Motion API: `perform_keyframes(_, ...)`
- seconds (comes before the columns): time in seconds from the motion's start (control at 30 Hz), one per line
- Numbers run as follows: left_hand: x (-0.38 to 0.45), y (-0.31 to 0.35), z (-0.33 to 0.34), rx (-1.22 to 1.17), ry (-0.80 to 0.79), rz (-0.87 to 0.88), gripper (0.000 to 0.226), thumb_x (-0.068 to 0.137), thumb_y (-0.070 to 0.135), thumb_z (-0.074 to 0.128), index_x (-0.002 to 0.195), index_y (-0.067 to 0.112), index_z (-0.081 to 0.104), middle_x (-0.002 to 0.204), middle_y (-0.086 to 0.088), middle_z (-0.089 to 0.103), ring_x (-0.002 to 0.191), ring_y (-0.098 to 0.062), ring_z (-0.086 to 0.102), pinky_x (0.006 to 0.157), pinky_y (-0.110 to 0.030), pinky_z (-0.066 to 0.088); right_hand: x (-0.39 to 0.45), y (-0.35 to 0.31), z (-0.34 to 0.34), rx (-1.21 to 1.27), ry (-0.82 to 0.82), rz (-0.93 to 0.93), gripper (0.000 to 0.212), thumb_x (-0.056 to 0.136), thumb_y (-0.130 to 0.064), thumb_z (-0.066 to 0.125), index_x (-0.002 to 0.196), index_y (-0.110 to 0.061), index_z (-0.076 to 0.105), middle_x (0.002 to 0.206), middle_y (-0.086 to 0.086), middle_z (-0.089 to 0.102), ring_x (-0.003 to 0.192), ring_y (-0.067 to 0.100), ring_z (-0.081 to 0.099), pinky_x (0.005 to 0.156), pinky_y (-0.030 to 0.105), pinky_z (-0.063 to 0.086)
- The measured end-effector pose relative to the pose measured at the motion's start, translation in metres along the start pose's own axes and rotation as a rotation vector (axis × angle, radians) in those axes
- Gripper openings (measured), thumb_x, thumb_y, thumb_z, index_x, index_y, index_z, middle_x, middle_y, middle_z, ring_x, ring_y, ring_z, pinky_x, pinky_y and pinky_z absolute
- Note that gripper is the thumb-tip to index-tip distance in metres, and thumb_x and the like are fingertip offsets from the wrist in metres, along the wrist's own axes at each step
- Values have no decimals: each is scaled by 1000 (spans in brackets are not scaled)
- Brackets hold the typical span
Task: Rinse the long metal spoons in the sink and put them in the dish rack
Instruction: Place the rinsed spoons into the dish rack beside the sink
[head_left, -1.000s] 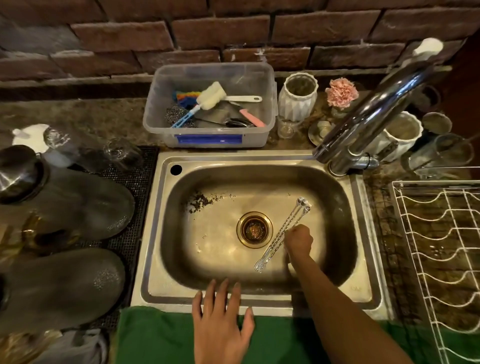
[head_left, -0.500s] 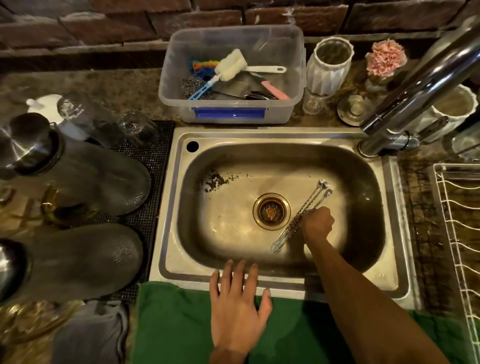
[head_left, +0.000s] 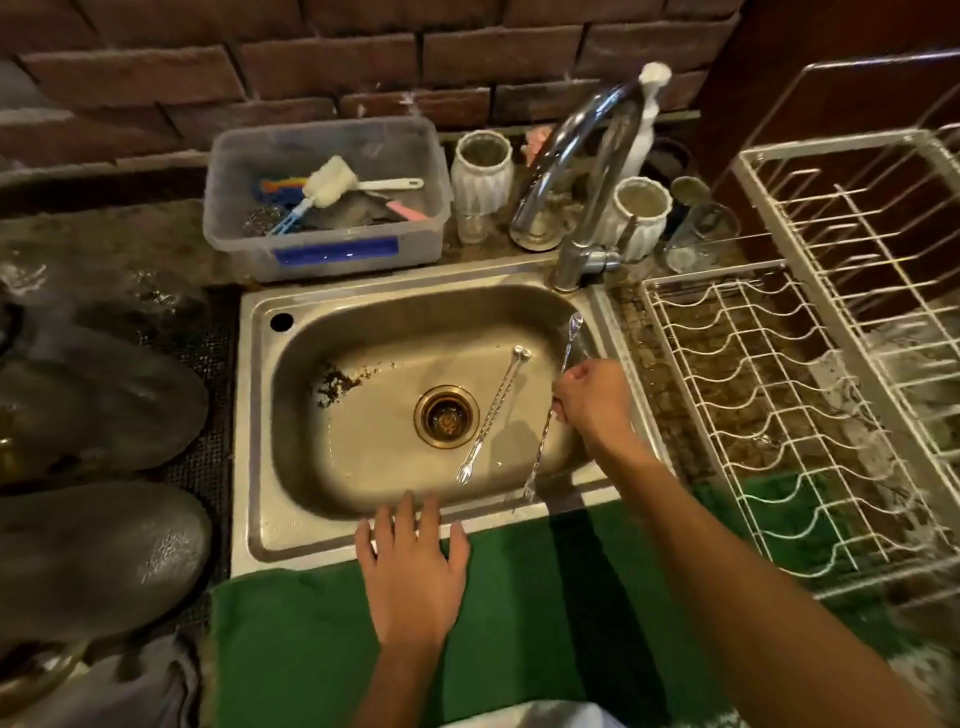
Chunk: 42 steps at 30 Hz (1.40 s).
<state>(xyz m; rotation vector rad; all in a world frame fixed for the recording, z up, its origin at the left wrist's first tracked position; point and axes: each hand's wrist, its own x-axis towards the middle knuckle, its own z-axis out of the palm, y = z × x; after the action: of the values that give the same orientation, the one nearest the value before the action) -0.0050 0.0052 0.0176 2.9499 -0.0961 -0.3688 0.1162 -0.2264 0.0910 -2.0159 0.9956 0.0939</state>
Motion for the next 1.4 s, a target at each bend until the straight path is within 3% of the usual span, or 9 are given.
perform_keyframes(0.13,1,8,-7,-39,33,43,56,95,48,41,137,16,59,142,-16,58,134,-37,49,113,-56,31,-51,-20,-85,95,-57,-69,17,87,2,66,72,-3,68,68,11,64,59,17,62,57,33,54)
perform_keyframes(0.23,5,45,-9,-95,46,235,53,97,41,47,141,14,54,145,-16,56,138,-35,48,114,-54,37,-90,-34,-156,142,-29,-126,7,90,-2,67,85,1,71,73,10,69,48,4,60,44,17,50)
perform_keyframes(0.37,10,117,-3,-82,-25,447,59,99,47,40,151,20,41,157,-10,44,147,-30,36,121,-48,26,-125,-43,-243,190,38,-211,4,89,-5,68,88,-3,71,82,10,71,56,6,65,53,21,57)
perform_keyframes(0.6,11,180,22,68,-84,372,80,94,67,19,156,19,30,161,-14,35,148,-33,32,118,-55,23,-107,-30,-343,-36,201,-264,8,89,-8,68,89,-2,73,80,11,71,53,3,62,47,15,50)
perform_keyframes(0.83,17,183,34,67,-77,329,81,92,70,19,155,21,34,153,-14,48,139,-34,48,113,-59,33,-31,-8,-354,-555,151,-301,11,89,-9,70,79,-13,70,78,9,74,66,19,71,64,33,62)
perform_keyframes(0.93,18,184,35,63,-75,330,80,92,69,22,153,20,38,149,-15,53,134,-34,52,110,-58,37,-4,1,-341,-735,121,-346,11,91,-6,65,82,-6,73,81,10,75,68,21,72,67,38,63)
perform_keyframes(1.1,18,183,34,51,-64,313,78,92,67,24,153,21,39,147,-12,55,134,-31,51,111,-56,35,21,5,-331,-839,95,-347,13,92,-7,65,80,-9,70,74,-1,65,67,14,66,60,22,54)
perform_keyframes(1.27,18,183,32,53,-75,305,77,92,67,26,153,22,39,148,-12,54,134,-31,52,112,-56,34,27,8,-330,-859,71,-360,16,93,-2,60,81,-3,71,76,9,71,66,20,70,61,30,60)
perform_keyframes(1.4,19,183,32,60,-79,307,77,92,67,25,152,22,40,146,-13,56,133,-32,53,111,-56,34,27,13,-328,-882,63,-368,8,92,-7,65,87,-3,70,82,8,70,74,20,68,66,28,57)
